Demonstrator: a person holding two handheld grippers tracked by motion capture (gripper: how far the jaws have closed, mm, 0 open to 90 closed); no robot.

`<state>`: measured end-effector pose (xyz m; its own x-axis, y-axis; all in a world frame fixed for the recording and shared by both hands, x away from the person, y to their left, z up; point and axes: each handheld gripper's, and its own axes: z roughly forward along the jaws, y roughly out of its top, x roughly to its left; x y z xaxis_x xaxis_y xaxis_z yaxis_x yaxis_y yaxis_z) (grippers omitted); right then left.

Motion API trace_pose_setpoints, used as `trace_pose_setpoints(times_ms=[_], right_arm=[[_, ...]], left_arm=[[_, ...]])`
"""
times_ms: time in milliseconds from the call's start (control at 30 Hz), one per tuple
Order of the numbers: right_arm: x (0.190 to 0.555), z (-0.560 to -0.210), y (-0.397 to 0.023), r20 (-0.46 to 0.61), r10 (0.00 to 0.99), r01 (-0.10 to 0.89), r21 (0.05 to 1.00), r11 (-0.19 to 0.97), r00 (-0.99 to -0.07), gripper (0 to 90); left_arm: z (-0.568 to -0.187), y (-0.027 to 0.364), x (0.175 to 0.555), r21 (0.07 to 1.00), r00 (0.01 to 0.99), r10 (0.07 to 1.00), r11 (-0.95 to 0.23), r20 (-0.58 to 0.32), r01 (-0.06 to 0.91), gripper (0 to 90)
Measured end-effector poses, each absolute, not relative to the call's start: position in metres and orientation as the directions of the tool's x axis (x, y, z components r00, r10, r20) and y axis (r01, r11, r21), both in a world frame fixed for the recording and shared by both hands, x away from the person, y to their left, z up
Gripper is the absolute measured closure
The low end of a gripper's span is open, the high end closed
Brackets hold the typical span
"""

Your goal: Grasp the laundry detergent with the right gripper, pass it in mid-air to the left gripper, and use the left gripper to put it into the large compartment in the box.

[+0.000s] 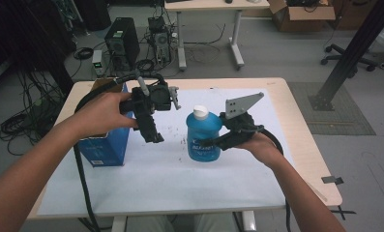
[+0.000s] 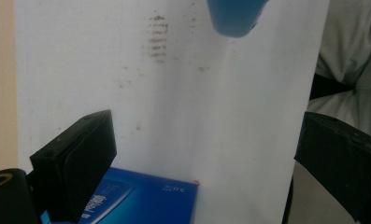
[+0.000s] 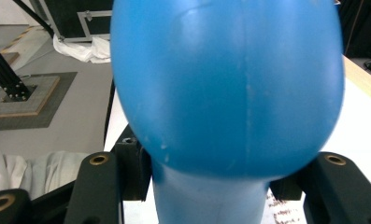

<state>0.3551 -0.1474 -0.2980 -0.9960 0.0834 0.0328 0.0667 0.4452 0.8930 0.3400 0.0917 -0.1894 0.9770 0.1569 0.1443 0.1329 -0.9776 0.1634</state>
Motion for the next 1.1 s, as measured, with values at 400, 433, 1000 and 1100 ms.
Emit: trace_pose_setpoints(times_ms=[400, 433, 1000, 1100], right_arm=[[0.359, -0.305, -0.125, 0.033, 0.031, 0.044, 0.891, 0.451, -0.999, 43.6], [0.359, -0.306, -0.124, 0.034, 0.028, 0.043, 0.891, 0.452, -0.999, 43.6], [0.357, -0.31, -0.094, 0.017, -0.068, -0.018, 0.878, 0.478, -0.998, 43.9], [0.358, -0.309, -0.091, 0.02, -0.082, -0.021, 0.878, 0.477, -0.996, 43.9]], left_arm=[[-0.171, 0.079, 0.334, 0.165, 0.983, 0.123, -0.981, 0.139, 0.1, 5.6], [-0.17, 0.079, 0.333, 0.167, 0.983, 0.121, -0.981, 0.137, 0.097, 5.6], [-0.164, 0.07, 0.327, 0.167, 0.99, 0.092, -0.983, 0.108, 0.073, 5.6], [-0.165, 0.069, 0.327, 0.165, 0.991, 0.09, -0.984, 0.104, 0.072, 5.6]])
